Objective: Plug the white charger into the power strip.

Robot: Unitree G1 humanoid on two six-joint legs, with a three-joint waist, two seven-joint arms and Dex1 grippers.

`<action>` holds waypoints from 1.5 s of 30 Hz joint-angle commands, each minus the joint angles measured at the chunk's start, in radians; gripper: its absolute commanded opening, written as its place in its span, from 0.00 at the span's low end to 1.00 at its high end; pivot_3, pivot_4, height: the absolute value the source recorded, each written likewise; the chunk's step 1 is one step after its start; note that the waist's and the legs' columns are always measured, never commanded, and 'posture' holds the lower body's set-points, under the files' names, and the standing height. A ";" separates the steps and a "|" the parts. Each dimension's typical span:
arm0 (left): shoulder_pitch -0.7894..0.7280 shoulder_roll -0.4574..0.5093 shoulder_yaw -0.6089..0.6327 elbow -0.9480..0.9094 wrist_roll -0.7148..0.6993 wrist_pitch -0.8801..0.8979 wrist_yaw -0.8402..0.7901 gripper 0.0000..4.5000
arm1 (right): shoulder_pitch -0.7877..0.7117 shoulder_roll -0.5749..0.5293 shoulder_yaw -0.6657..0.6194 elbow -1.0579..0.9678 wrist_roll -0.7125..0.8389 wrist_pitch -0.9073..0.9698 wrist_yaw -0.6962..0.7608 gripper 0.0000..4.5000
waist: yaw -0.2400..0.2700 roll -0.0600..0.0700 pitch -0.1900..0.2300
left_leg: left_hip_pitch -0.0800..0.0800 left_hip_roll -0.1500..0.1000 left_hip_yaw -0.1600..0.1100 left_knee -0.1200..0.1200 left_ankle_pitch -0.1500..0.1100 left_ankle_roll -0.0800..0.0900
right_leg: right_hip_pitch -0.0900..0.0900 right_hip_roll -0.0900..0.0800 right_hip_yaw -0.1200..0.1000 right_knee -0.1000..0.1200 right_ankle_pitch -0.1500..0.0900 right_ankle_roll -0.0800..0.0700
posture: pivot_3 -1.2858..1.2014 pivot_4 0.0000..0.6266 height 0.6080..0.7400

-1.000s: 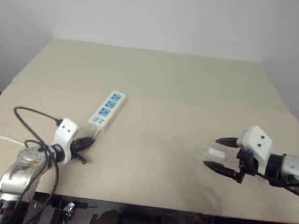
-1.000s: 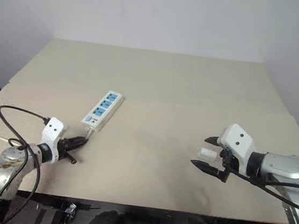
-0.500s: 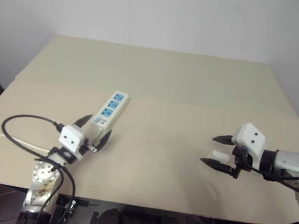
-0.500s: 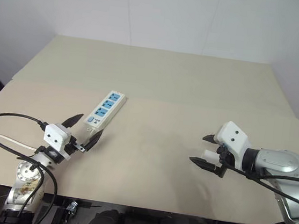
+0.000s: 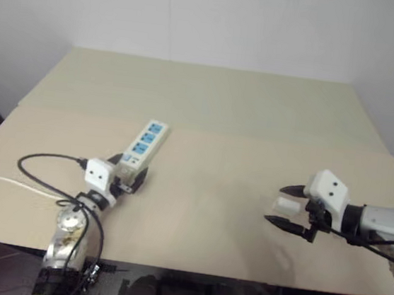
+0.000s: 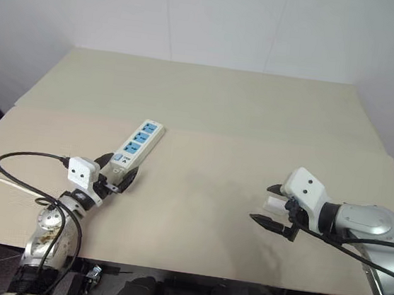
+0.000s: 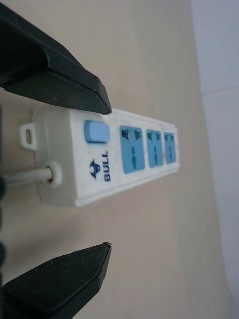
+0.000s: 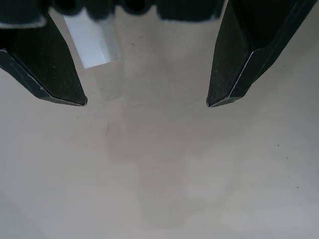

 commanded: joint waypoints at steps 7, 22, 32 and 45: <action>-0.008 0.007 0.015 0.044 -0.019 -0.005 0.003 1.00 | 0.008 -0.009 -0.028 -0.026 -0.005 -0.006 -0.015 1.00 | 0.001 0.000 0.000 | 0.000 0.000 0.000 0.000 0.000 0.000 | 0.000 0.000 0.000 0.000 0.000 0.000 | 0.52 0.24 1.00; -0.107 0.011 -0.007 0.201 -0.007 -0.037 -0.027 1.00 | 0.016 -0.009 -0.031 -0.017 -0.029 -0.013 -0.015 1.00 | 0.002 0.000 0.000 | 0.003 0.000 0.000 0.000 0.000 0.000 | 0.003 0.000 0.000 0.000 0.000 0.000 | 0.52 0.24 1.00; -0.105 0.019 -0.013 0.160 -0.065 0.045 -0.096 0.71 | 0.023 -0.001 -0.035 -0.035 -0.028 -0.002 -0.033 1.00 | 0.003 0.000 0.000 | 0.003 0.000 0.000 0.000 0.000 0.000 | 0.003 0.000 0.000 0.001 0.000 0.000 | 0.52 0.24 1.00; -0.088 0.207 -0.123 0.099 -0.109 0.082 -0.489 0.71 | -0.274 -0.208 0.168 0.003 -0.103 0.075 0.136 1.00 | -0.008 0.001 0.000 | 0.003 0.001 0.000 0.000 0.000 0.000 | 0.001 0.000 0.000 0.000 -0.001 -0.001 | 0.52 0.24 1.00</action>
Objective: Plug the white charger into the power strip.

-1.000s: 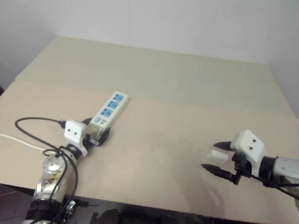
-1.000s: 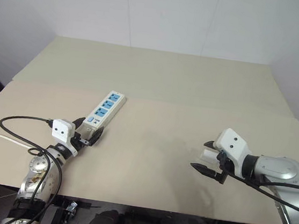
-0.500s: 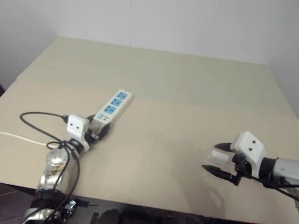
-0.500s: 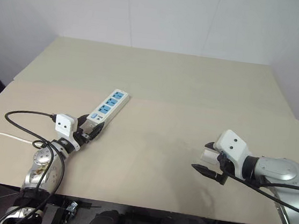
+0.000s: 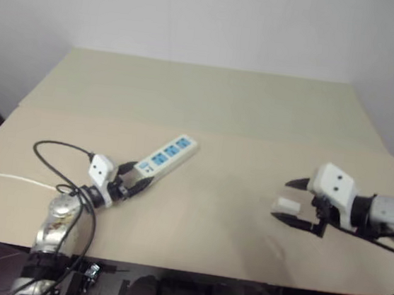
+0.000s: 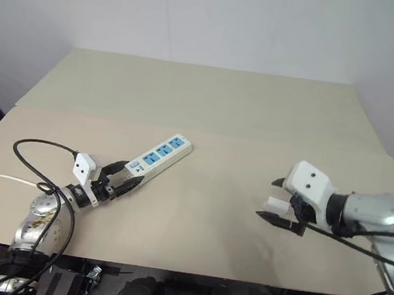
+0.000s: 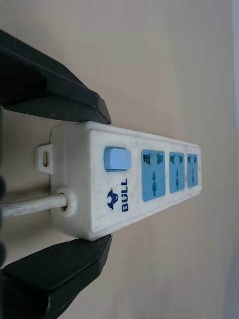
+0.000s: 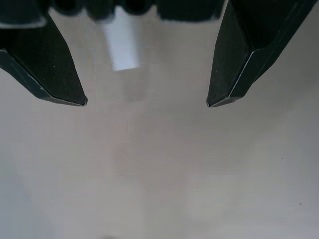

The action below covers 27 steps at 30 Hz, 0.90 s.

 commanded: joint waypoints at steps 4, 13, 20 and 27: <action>-0.062 0.074 -0.104 0.043 0.005 -0.022 -0.266 0.71 | -0.339 -0.041 0.274 0.030 -0.082 0.175 0.132 1.00 | -0.001 0.000 0.000 | -0.002 0.000 -0.001 -0.001 0.000 0.000 | -0.003 0.000 -0.001 -0.001 0.000 -0.001 | 0.52 0.24 1.00; -0.204 0.066 -0.169 0.155 0.015 -0.004 -0.442 0.71 | -0.604 0.047 0.674 0.143 -0.383 0.267 0.228 1.00 | 0.005 0.001 0.000 | -0.012 -0.002 0.000 0.000 0.000 0.000 | -0.014 -0.001 0.000 0.002 0.000 -0.001 | 0.52 0.24 1.00; -0.218 0.049 -0.181 0.198 0.048 -0.051 -0.449 0.71 | -0.620 0.106 0.749 0.246 -0.483 0.296 0.233 1.00 | 0.005 0.001 0.000 | -0.012 -0.002 0.000 0.000 0.000 0.000 | -0.014 -0.001 -0.001 0.004 0.000 -0.001 | 0.52 0.24 1.00; -0.193 0.049 -0.178 0.187 0.048 -0.057 -0.450 0.71 | -0.610 0.126 0.773 0.294 -0.537 0.308 0.257 1.00 | 0.002 0.001 -0.001 | -0.011 -0.002 0.000 0.001 0.000 0.000 | -0.014 0.000 0.000 0.005 0.000 -0.001 | 0.52 0.24 1.00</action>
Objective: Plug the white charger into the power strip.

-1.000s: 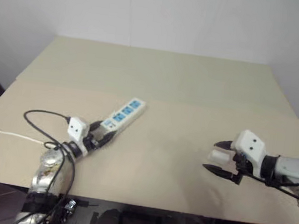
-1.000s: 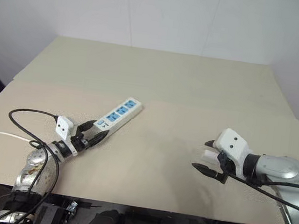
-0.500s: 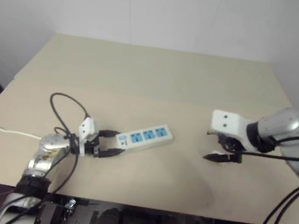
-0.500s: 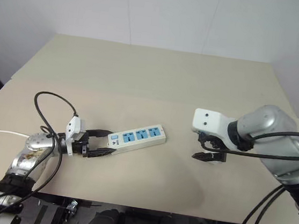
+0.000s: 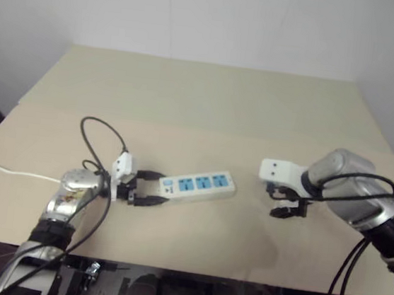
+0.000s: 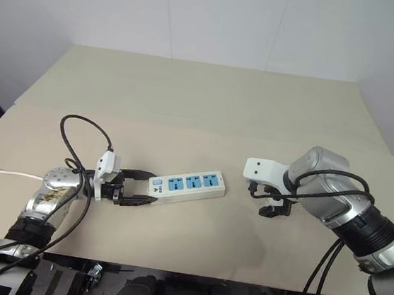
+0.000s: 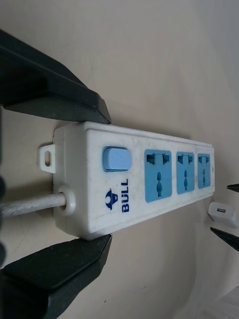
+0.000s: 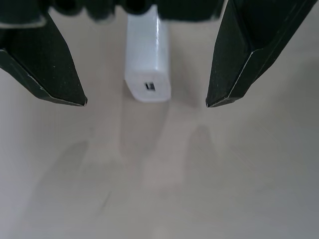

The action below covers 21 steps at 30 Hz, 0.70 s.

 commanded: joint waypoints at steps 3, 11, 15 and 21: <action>0.025 -0.005 -0.022 -0.003 0.018 -0.001 -0.009 0.71 | -0.011 0.017 -0.006 0.029 -0.044 0.017 0.012 1.00 | -0.004 0.000 0.000 | 0.000 0.000 0.000 0.000 0.000 0.000 | 0.000 0.000 0.000 0.000 0.000 0.000 | 0.52 0.24 1.00; 0.027 -0.011 -0.024 0.006 0.028 -0.024 -0.001 0.71 | 0.003 0.018 0.001 0.036 -0.068 0.010 0.037 0.91 | -0.006 0.000 0.000 | 0.001 0.000 0.000 0.000 0.000 0.000 | 0.000 0.000 0.000 0.001 0.000 0.000 | 0.52 0.24 1.00; 0.032 -0.012 -0.025 0.000 0.027 -0.022 -0.001 0.71 | 0.006 0.025 -0.010 0.031 -0.067 0.024 0.040 0.63 | -0.006 0.000 0.000 | 0.001 0.000 0.000 0.000 0.000 0.000 | 0.000 0.000 0.000 0.001 0.000 0.000 | 0.52 0.24 1.00; 0.033 -0.012 -0.030 -0.003 0.027 -0.017 -0.005 0.71 | 0.005 0.033 -0.002 0.032 -0.086 0.023 0.046 0.24 | -0.006 0.001 0.000 | 0.001 0.000 0.000 0.000 0.000 0.000 | 0.000 0.000 0.000 0.001 0.000 0.000 | 0.52 0.24 1.00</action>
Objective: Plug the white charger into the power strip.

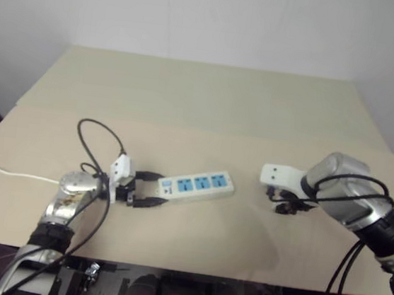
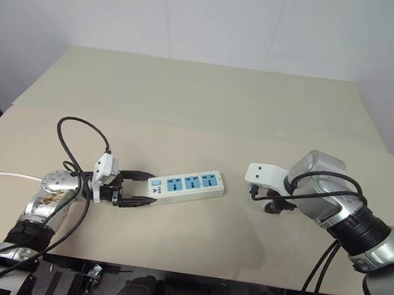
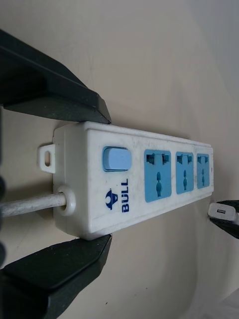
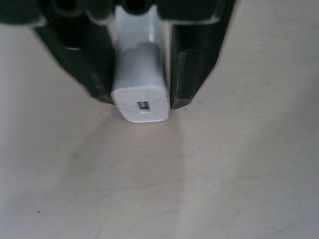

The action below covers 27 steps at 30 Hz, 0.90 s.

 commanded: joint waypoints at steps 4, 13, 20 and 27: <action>-0.001 -0.007 -0.042 0.011 0.018 0.008 -0.043 0.71 | -0.006 -0.005 -0.027 -0.027 -0.028 0.020 0.001 0.24 | 0.000 0.000 0.000 | 0.000 0.000 0.000 0.000 0.000 0.000 | 0.000 0.000 0.000 0.000 0.000 0.000 | 0.52 0.24 1.00; -0.172 -0.063 -0.073 0.262 0.047 -0.136 -0.198 0.71 | 0.054 0.126 -0.488 -0.038 0.256 -0.072 -0.108 0.24 | 0.008 0.000 0.000 | 0.000 -0.001 0.001 0.001 0.000 0.000 | 0.001 0.000 0.000 0.000 0.000 0.000 | 0.52 0.24 1.00; -0.305 -0.107 -0.091 0.463 0.105 -0.261 -0.267 0.71 | 0.203 0.422 -0.779 -0.069 0.539 -0.228 -0.215 0.24 | 0.009 -0.001 0.000 | 0.000 -0.001 0.003 0.002 0.000 0.000 | 0.003 0.001 -0.002 0.000 0.000 0.000 | 0.52 0.24 1.00; -0.361 -0.120 -0.107 0.545 0.109 -0.320 -0.295 0.71 | 0.275 0.645 -0.812 0.058 0.678 -0.417 -0.223 0.24 | 0.007 -0.001 0.000 | 0.000 -0.001 0.002 0.003 0.000 0.000 | 0.003 0.001 -0.002 0.001 0.001 0.000 | 0.52 0.24 1.00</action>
